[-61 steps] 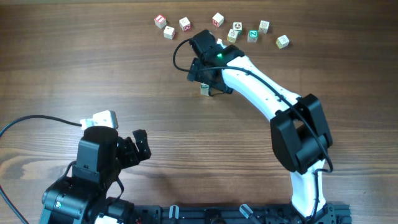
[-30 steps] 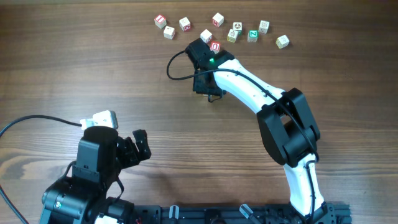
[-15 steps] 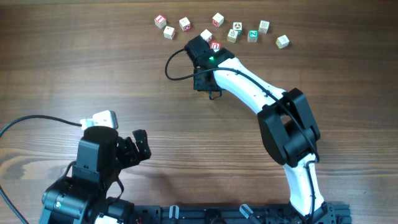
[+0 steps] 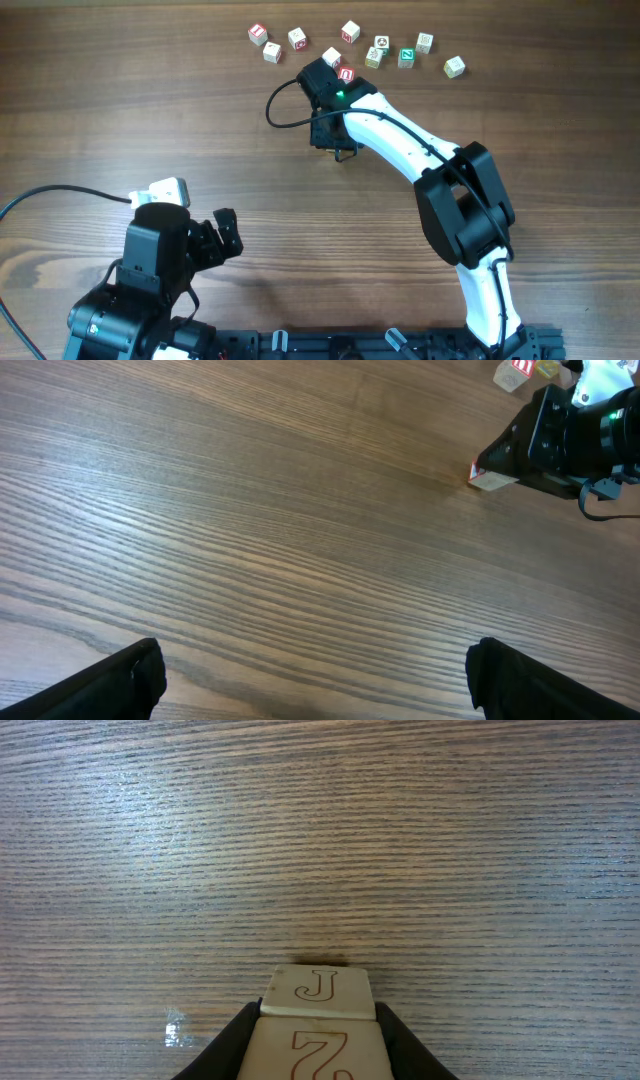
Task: Form a tower
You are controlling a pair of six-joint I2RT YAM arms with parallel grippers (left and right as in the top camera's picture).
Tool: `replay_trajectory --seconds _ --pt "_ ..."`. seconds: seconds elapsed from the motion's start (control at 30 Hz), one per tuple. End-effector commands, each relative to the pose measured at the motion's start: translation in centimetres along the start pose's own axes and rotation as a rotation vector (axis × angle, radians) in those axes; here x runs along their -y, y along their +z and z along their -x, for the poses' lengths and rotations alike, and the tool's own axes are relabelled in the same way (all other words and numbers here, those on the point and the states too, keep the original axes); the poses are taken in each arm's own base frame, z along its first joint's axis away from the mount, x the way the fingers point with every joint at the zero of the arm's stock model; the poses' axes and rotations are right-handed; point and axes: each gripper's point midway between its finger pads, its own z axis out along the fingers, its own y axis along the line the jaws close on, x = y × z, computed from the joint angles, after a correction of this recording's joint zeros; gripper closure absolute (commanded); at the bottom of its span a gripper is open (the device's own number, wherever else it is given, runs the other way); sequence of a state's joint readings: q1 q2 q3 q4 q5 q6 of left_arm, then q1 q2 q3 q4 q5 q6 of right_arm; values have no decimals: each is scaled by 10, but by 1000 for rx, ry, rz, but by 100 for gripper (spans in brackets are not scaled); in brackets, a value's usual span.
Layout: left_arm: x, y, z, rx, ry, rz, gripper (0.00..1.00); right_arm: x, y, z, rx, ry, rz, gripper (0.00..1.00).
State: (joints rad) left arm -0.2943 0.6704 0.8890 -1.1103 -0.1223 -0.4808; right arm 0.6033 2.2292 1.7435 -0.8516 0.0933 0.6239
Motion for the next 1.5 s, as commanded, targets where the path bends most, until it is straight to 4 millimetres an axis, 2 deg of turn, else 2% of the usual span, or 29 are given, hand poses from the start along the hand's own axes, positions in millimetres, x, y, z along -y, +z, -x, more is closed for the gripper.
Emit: replay_trajectory --seconds 0.0,0.2,0.47,0.53,0.63,0.9,1.2,1.27,1.47 --pt "-2 0 1 7 -1 8 0 -2 7 2 5 7 -13 68" --pt "-2 0 1 7 -1 8 0 0 18 -3 -15 7 -27 66" --pt "-2 0 1 7 -1 8 0 0 18 -2 -13 7 -26 34" --pt "-2 0 1 7 -1 8 0 -2 16 0 -8 8 -22 22" --pt "-2 0 1 7 -1 8 0 -6 8 6 1 9 -12 15" --pt "-2 0 1 7 -1 8 0 -5 -1 7 4 2 -11 15" --pt "-2 0 1 7 -1 8 0 -5 -57 15 59 -48 26 17" --pt "-2 0 1 7 -1 8 0 -9 -59 12 45 -68 53 23" --pt "-2 0 1 7 -1 8 0 -11 -53 8 24 -78 59 23"
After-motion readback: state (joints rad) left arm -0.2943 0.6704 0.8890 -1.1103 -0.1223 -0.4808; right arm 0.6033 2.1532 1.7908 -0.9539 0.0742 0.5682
